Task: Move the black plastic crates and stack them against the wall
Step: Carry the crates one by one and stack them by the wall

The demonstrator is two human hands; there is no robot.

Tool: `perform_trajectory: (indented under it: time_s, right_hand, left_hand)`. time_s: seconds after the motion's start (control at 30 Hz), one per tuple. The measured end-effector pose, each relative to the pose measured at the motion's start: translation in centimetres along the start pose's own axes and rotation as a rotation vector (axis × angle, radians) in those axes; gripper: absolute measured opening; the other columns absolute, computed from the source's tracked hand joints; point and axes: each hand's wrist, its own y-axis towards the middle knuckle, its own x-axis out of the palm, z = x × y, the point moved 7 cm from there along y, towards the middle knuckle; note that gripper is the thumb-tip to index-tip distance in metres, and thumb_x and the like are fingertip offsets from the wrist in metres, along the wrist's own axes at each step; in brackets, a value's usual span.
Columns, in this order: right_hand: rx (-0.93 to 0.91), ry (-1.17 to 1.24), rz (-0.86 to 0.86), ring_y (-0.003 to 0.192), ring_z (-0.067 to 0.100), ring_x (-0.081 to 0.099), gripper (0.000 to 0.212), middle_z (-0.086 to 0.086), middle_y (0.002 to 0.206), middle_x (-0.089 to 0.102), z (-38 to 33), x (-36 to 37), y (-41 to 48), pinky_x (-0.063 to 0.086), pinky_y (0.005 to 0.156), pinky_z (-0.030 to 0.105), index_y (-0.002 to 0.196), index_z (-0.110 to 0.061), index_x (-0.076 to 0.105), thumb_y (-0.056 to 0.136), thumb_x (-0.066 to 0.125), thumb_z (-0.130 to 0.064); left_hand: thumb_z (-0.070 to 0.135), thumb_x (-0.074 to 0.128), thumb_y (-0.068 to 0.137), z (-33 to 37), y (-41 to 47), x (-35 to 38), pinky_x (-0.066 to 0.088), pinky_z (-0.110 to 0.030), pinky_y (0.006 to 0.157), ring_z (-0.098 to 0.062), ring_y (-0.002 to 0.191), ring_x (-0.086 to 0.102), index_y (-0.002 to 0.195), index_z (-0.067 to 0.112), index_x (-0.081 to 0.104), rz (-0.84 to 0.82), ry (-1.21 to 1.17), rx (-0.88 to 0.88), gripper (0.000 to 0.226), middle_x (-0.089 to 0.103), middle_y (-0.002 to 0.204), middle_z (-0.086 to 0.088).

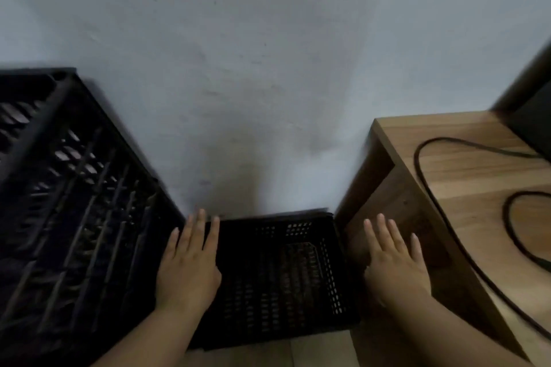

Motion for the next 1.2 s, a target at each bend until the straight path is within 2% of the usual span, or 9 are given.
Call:
perform_trajectory:
  time_s: [0.07, 0.1, 0.2, 0.3, 0.47, 0.57, 0.83, 1.03, 1.2]
  right_hand:
    - [-0.015, -0.004, -0.049, 0.139, 0.017, -0.029, 0.077, 0.000, 0.144, -0.038, -0.1, 4.0, 2.2, -0.013, 0.114, 0.045, 0.142, -0.023, -0.028, 0.093, 0.032, -0.031]
    - [-0.023, -0.008, -0.065, 0.139, 0.016, -0.029, 0.077, -0.001, 0.144, -0.038, -0.2, 6.0, 3.4, -0.013, 0.114, 0.045, 0.142, -0.023, -0.028, 0.093, 0.032, -0.030]
    - [-0.027, -0.012, -0.075, 0.140, 0.015, -0.027, 0.078, -0.002, 0.143, -0.040, -0.4, 12.0, 6.9, -0.011, 0.115, 0.044, 0.140, -0.024, -0.030, 0.092, 0.032, -0.027]
    - [-0.045, -0.031, -0.058, 0.143, 0.015, -0.020, 0.082, -0.004, 0.143, -0.037, -0.8, 17.8, 10.4, -0.005, 0.116, 0.043, 0.140, -0.024, -0.029, 0.089, 0.036, -0.031]
    - [-0.049, -0.070, -0.068, 0.144, 0.014, -0.018, 0.083, -0.004, 0.151, -0.031, -1.3, 26.1, 15.9, -0.004, 0.115, 0.040, 0.144, -0.022, -0.025, 0.090, 0.039, -0.030]
    - [-0.045, -0.099, -0.069, 0.144, 0.015, -0.018, 0.080, -0.002, 0.155, -0.026, -1.5, 29.4, 18.2, -0.004, 0.116, 0.040, 0.145, -0.023, -0.022, 0.092, 0.037, -0.026]
    - [-0.044, -0.190, -0.102, 0.144, 0.017, -0.019, 0.073, -0.002, 0.146, -0.035, -1.3, 33.6, 22.2, -0.002, 0.117, 0.043, 0.145, -0.019, -0.023, 0.094, 0.029, -0.024]
    - [-0.058, -0.245, -0.071, 0.138, 0.016, -0.026, 0.072, 0.002, 0.145, -0.036, -1.1, 34.4, 23.1, -0.001, 0.117, 0.043, 0.138, -0.018, -0.029, 0.094, 0.028, -0.026]
    - [-0.037, -0.268, -0.032, 0.144, 0.021, -0.018, 0.067, 0.002, 0.144, -0.034, -1.2, 34.0, 23.4, -0.003, 0.116, 0.040, 0.143, -0.015, -0.020, 0.096, 0.027, -0.024]
  left_hand:
    - [0.024, 0.083, 0.049, -0.6, -0.1, 5.1, -0.007, -0.034, 0.112, -0.025, 0.134, 0.033, 0.139, 0.008, 0.033, -0.078, -0.001, -0.043, 0.104, 0.033, 0.147, -0.016]
    - [0.024, 0.083, 0.048, -0.9, -0.2, 7.8, -0.007, -0.034, 0.112, -0.026, 0.133, 0.035, 0.138, 0.008, 0.037, -0.117, 0.019, -0.058, 0.102, 0.035, 0.146, -0.017]
    - [0.033, 0.071, 0.071, -1.8, 0.1, 14.7, -0.024, -0.031, 0.106, -0.023, 0.142, 0.016, 0.146, 0.013, 0.017, -0.177, 0.087, -0.080, 0.094, 0.005, 0.152, -0.012]
    - [0.033, 0.079, 0.064, -2.8, 1.1, 22.0, -0.018, -0.030, 0.110, -0.029, 0.137, 0.031, 0.142, 0.010, 0.025, -0.251, 0.074, -0.104, 0.098, 0.022, 0.150, -0.015]
    - [0.039, 0.042, 0.093, -3.3, 3.0, 30.6, -0.010, -0.036, 0.114, -0.022, 0.144, -0.012, 0.135, 0.020, -0.026, -0.238, 0.115, -0.125, 0.082, -0.028, 0.147, -0.005]
    - [0.038, 0.041, 0.094, -4.0, 4.4, 34.3, -0.007, -0.037, 0.116, -0.023, 0.144, -0.014, 0.138, 0.019, -0.026, -0.277, 0.136, -0.149, 0.083, -0.024, 0.153, -0.008]
    - [0.028, 0.040, 0.094, -6.5, 7.4, 38.6, -0.005, -0.039, 0.115, -0.029, 0.143, -0.014, 0.148, 0.018, -0.011, -0.234, 0.236, -0.148, 0.075, -0.019, 0.156, -0.008]
    - [0.020, 0.042, 0.093, -6.6, 8.7, 38.7, -0.008, -0.040, 0.115, -0.028, 0.142, -0.018, 0.147, 0.019, -0.014, -0.218, 0.274, -0.119, 0.078, -0.022, 0.155, -0.011]
    - [0.017, 0.044, 0.092, -6.5, 9.0, 38.4, -0.011, -0.040, 0.114, -0.027, 0.142, -0.020, 0.146, 0.020, -0.016, -0.216, 0.299, -0.109, 0.081, -0.024, 0.154, -0.012]
